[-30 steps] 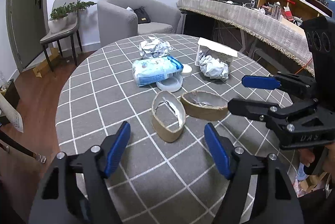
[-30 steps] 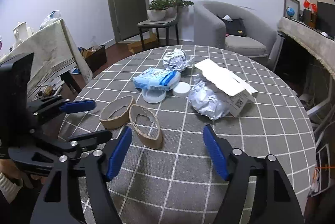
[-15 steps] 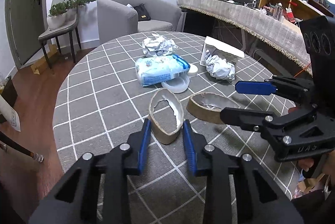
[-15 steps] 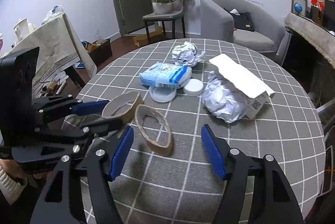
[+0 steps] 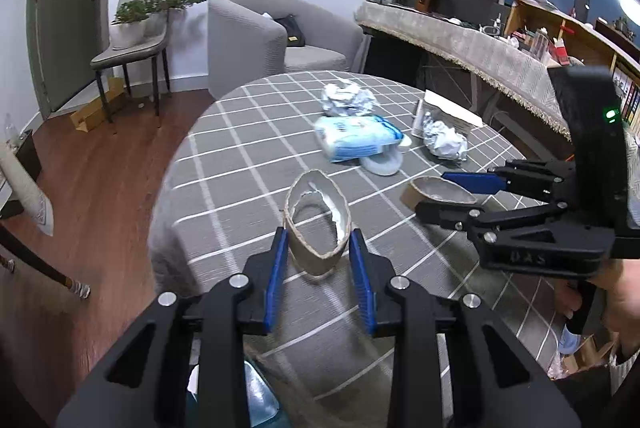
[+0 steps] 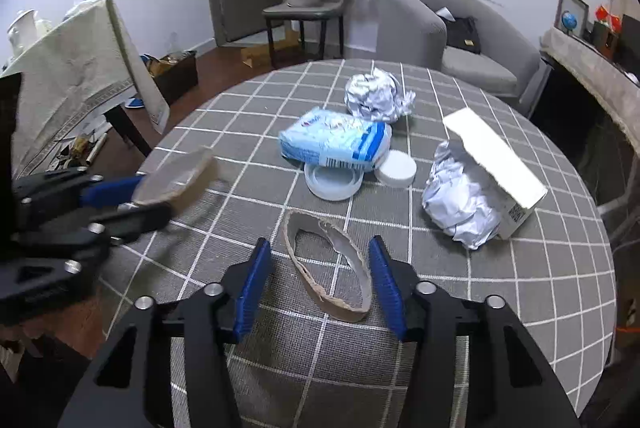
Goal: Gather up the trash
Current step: 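Grasp a brown tape roll with the right gripper while the left grasps another, then carry the tape rolls to the teal bin and open both grippers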
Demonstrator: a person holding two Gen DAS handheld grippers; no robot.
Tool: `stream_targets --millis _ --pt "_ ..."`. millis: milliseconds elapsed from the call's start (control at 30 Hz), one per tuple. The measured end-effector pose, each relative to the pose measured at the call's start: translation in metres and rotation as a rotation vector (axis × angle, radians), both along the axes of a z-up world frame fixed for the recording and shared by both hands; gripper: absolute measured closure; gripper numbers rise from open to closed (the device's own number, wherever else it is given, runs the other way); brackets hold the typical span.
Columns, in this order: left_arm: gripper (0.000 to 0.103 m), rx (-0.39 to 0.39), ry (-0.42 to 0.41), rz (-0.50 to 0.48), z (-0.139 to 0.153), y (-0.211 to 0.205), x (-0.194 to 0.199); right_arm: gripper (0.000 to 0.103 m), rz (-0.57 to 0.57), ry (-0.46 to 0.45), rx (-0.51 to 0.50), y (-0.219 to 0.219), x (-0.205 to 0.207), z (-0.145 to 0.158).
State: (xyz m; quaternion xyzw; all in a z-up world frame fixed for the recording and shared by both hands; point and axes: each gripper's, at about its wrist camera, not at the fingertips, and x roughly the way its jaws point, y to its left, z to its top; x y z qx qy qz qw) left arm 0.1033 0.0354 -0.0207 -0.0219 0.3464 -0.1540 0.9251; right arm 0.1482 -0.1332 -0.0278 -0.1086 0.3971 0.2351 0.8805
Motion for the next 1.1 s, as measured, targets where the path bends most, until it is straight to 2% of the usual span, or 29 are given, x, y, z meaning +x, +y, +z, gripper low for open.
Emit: stream_targets --millis 67,233,467,700,933,1100 --pt "0.07 -0.001 -0.002 0.01 0.002 0.008 -0.006 0.062 -0.025 0.002 -0.016 0.003 0.0 -0.003" --pt "0.07 -0.007 -0.007 0.047 0.006 0.033 -0.024 0.064 -0.065 -0.024 -0.018 0.008 -0.011 -0.003" --pt "0.07 0.012 -0.002 0.095 0.004 0.063 -0.053 0.064 -0.094 -0.121 0.08 0.019 -0.039 0.016" --pt "0.07 0.045 0.067 0.136 -0.018 0.092 -0.074 0.064 -0.029 -0.156 0.132 0.061 -0.072 0.025" --pt "0.07 0.079 0.145 0.163 -0.038 0.116 -0.082 0.064 0.039 -0.153 0.155 0.103 -0.09 0.026" --pt "0.068 0.071 0.198 0.168 -0.048 0.133 -0.08 0.064 0.084 -0.135 0.156 0.135 -0.095 0.021"
